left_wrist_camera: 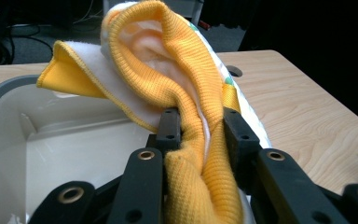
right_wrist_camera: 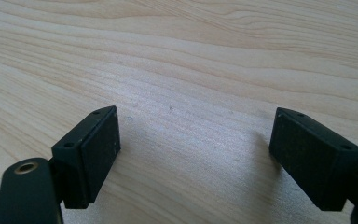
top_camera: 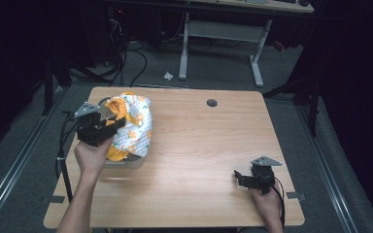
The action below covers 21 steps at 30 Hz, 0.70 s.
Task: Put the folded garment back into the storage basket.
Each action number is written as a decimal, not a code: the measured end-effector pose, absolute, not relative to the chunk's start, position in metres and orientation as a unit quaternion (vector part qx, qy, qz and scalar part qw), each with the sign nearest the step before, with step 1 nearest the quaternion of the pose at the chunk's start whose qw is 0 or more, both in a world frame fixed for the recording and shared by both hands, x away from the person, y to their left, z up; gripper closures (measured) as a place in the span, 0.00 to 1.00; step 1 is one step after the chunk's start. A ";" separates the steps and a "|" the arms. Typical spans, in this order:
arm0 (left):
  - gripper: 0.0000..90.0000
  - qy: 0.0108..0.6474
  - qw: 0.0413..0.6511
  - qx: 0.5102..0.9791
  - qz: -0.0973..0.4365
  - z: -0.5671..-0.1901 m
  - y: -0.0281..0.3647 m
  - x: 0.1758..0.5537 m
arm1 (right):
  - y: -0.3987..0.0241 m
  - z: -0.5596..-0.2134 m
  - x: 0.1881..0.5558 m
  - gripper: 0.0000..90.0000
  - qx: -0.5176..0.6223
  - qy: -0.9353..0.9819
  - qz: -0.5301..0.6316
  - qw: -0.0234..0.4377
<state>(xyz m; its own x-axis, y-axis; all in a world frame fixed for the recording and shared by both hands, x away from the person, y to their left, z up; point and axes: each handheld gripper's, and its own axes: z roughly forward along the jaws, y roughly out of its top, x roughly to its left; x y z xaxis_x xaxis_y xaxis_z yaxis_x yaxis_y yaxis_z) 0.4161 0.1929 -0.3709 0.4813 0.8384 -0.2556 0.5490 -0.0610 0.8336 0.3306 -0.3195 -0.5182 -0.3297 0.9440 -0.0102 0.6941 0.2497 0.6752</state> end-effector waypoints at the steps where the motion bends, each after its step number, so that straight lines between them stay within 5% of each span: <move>1: 0.80 0.489 0.478 0.714 0.151 -0.372 0.194 0.418 | -0.320 -0.518 0.331 0.18 0.538 0.761 0.292 0.214; 21: 0.79 0.512 0.409 0.736 0.168 -0.404 0.200 0.440 | -0.320 -0.518 0.331 0.18 0.538 0.761 0.293 0.214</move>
<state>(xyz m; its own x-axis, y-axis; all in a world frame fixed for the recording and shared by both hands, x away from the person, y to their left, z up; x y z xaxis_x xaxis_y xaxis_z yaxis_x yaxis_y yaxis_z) 0.4399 0.1997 -0.4039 0.4187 0.8918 -0.1715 0.6171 -0.1409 0.7742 0.3306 -0.3195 -0.5182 -0.3296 0.9441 -0.0104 0.6941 0.2497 0.6752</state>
